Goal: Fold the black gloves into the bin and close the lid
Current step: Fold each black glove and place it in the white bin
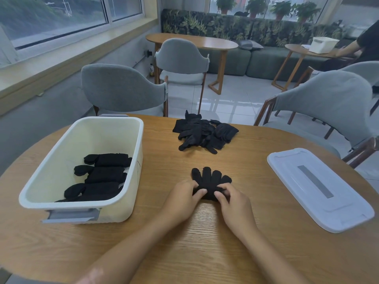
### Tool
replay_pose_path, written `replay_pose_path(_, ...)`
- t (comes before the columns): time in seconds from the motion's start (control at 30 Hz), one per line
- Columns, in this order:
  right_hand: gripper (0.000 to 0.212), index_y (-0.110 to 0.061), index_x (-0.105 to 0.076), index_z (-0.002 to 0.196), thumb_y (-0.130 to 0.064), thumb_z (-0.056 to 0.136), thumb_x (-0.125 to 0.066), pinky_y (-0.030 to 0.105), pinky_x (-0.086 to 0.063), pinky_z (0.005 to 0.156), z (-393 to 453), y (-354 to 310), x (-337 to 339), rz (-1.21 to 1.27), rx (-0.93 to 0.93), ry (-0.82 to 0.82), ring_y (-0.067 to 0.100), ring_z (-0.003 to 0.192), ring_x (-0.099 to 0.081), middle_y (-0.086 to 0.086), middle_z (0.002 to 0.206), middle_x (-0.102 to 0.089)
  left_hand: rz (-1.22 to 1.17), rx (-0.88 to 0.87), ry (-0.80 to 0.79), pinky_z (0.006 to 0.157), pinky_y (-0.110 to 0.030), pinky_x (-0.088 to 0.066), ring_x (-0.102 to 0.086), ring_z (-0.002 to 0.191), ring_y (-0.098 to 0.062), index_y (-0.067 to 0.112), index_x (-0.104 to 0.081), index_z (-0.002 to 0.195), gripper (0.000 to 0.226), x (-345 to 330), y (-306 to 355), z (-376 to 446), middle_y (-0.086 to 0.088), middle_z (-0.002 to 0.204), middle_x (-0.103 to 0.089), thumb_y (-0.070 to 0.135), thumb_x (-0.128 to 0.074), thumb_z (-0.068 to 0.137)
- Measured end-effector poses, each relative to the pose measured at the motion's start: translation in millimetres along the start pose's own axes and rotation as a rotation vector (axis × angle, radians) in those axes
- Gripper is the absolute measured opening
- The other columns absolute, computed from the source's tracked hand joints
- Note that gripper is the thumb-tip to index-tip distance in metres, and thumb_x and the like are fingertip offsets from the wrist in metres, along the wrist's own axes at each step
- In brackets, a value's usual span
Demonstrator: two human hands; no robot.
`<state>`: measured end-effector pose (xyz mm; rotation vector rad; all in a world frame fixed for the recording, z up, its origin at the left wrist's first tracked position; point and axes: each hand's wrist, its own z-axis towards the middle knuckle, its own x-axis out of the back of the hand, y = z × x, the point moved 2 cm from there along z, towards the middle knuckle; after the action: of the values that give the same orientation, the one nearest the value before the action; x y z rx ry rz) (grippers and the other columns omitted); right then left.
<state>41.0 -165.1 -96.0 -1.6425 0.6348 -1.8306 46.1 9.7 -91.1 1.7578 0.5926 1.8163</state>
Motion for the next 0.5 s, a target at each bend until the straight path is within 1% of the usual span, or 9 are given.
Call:
replay_pose_path(0.07,0.012,-0.025,-0.067,0.106,-0.029,0.096,-0.063,0.008,-0.036,0.067,6,-3,1,-0.004,-0.041,-0.012,-0.001,0.083,-0.056,-0.014,0.086,-0.064,-0.003,0.066,-0.012,0.058,-0.029,-0.038,-0.05,0.065,-0.011,0.021,-0.054,0.07,0.035,1,0,6,0.006,0.069,-0.054,0.043,-0.062,0.096)
replay_pose_path(0.13,0.013,-0.023,-0.066,0.105,-0.033,0.096,-0.061,0.015,-0.039,0.065,10,-2,-1,-0.049,-0.071,-0.017,0.003,0.082,-0.057,-0.012,0.085,-0.063,-0.001,0.117,-0.008,0.053,-0.028,-0.036,-0.046,0.057,-0.011,0.02,-0.05,0.065,0.041,1,1,10,0.006,0.063,-0.051,0.044,-0.066,0.094)
replay_pose_path(0.2,0.016,-0.022,-0.065,0.103,-0.035,0.096,-0.06,0.019,-0.038,0.064,13,0,-3,-0.107,-0.086,-0.015,0.006,0.081,-0.055,-0.009,0.085,-0.06,0.021,0.138,0.019,0.054,-0.027,-0.039,-0.049,0.059,-0.01,0.018,-0.056,0.069,0.037,1,2,13,0.006,0.065,-0.055,0.046,-0.069,0.091)
replay_pose_path(0.27,0.016,-0.021,-0.063,0.104,-0.035,0.096,-0.061,0.02,-0.036,0.065,17,2,-5,-0.136,-0.098,-0.017,0.006,0.081,-0.053,-0.007,0.089,-0.058,0.029,0.147,0.074,0.058,-0.025,-0.043,-0.053,0.067,-0.007,0.02,-0.06,0.079,0.031,1,2,14,0.008,0.074,-0.058,0.046,-0.074,0.087)
replay_pose_path(0.37,0.018,-0.02,-0.06,0.107,-0.032,0.094,-0.065,0.021,-0.037,0.071,18,-1,-3,-0.133,-0.075,0.012,0.008,0.086,-0.053,-0.007,0.095,-0.055,-0.026,0.094,0.159,0.065,-0.025,-0.047,-0.051,0.075,-0.004,0.027,-0.054,0.082,0.028,1,2,12,0.011,0.084,-0.053,0.04,-0.079,0.083)
replay_pose_path(0.4,0.018,-0.019,-0.059,0.107,-0.028,0.093,-0.066,0.02,-0.039,0.072,16,-3,-3,-0.155,-0.028,0.045,0.01,0.087,-0.053,-0.007,0.098,-0.054,-0.04,0.076,0.173,0.066,-0.027,-0.048,-0.051,0.076,-0.003,0.029,-0.051,0.081,0.029,0,3,11,0.012,0.085,-0.052,0.036,-0.079,0.083)
replay_pose_path(0.43,0.018,-0.017,-0.058,0.105,-0.023,0.091,-0.068,0.021,-0.041,0.072,13,-5,-3,-0.21,0.063,0.092,0.012,0.088,-0.053,-0.005,0.1,-0.052,-0.05,0.068,0.183,0.066,-0.028,-0.05,-0.051,0.076,-0.003,0.03,-0.049,0.081,0.03,-2,4,10,0.012,0.086,-0.051,0.033,-0.079,0.083)
replay_pose_path(0.5,0.017,-0.013,-0.06,0.099,-0.008,0.086,-0.07,0.024,-0.046,0.069,5,-8,-8,-0.365,0.299,0.152,0.017,0.083,-0.052,-0.001,0.098,-0.051,-0.059,0.052,0.197,0.066,-0.032,-0.053,-0.053,0.078,-0.003,0.031,-0.049,0.082,0.028,-6,4,8,0.014,0.09,-0.05,0.03,-0.078,0.084)
